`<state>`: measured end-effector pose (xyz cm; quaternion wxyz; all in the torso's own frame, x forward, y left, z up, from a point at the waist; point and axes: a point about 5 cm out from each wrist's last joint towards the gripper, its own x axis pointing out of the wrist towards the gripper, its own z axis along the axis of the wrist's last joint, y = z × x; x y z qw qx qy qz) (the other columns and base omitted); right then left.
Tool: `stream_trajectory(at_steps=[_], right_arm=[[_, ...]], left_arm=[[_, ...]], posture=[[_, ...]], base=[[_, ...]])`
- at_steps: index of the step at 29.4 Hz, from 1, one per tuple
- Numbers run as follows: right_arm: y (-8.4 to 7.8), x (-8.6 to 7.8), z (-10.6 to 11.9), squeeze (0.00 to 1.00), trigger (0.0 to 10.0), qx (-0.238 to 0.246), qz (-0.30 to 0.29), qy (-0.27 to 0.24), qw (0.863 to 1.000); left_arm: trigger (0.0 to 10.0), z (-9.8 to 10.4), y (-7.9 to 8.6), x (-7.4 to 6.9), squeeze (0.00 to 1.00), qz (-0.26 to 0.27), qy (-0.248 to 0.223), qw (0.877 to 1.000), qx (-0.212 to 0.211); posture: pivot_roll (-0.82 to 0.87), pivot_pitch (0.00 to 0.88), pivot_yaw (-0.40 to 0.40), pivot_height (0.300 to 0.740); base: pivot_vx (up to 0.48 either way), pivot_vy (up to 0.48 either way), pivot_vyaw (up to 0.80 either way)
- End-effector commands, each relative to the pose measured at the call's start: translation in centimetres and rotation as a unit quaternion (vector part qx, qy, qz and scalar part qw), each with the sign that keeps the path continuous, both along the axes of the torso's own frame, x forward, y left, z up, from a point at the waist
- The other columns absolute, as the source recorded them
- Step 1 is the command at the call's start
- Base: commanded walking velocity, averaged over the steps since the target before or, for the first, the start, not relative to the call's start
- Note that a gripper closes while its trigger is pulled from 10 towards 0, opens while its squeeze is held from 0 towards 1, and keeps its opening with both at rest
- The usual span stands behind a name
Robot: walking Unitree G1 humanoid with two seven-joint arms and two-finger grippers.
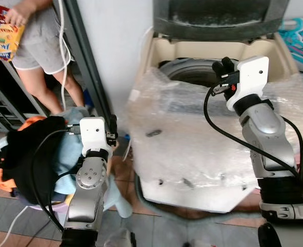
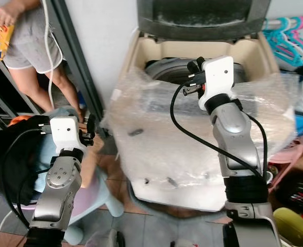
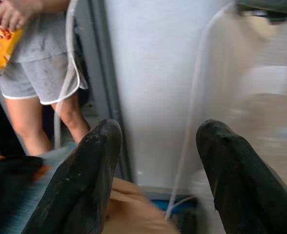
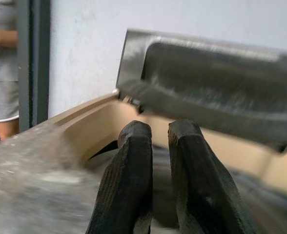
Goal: Clothes washing
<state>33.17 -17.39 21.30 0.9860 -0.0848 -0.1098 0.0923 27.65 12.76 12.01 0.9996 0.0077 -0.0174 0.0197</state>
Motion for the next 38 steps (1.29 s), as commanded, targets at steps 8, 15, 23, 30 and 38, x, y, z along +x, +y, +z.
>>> stream_trajectory(at_steps=[8,15,23,30,38], right_arm=[[0.4,-0.7,-2.1,0.0,10.0,0.084,-0.01,0.056,0.995],[0.3,-2.1,-3.2,0.0,10.0,0.074,-0.037,0.067,0.994],[0.6,-3.0,-4.1,0.0,10.0,0.073,-0.027,0.083,0.994],[0.5,-3.0,-3.8,0.0,10.0,0.054,-0.022,0.074,0.996],[1.2,-3.1,-3.5,0.0,10.0,0.041,-0.004,0.062,0.997]], left_arm=[[10.0,0.3,0.1,-0.1,0.0,-0.003,-0.009,1.0,0.013],[10.0,0.3,0.4,-0.3,0.0,-0.001,-0.012,1.0,0.002],[10.0,0.2,0.5,-0.4,0.0,-0.005,-0.009,1.0,0.011],[10.0,0.1,0.4,-0.4,0.0,0.002,0.004,1.0,0.003],[10.0,0.3,0.4,-0.5,0.0,0.0,-0.006,1.0,0.009]], posture=[[-0.07,0.004,0.079,0.74],[-0.08,0.007,0.084,0.74],[-0.08,0.012,0.084,0.74],[-0.08,0.019,0.08,0.74],[-0.07,0.021,0.081,0.74]], base=[[0.0,0.337,0.0],[0.0,0.0,0.0],[0.0,0.0,0.0],[0.0,0.207,0.0],[0.0,0.24,0.7]])
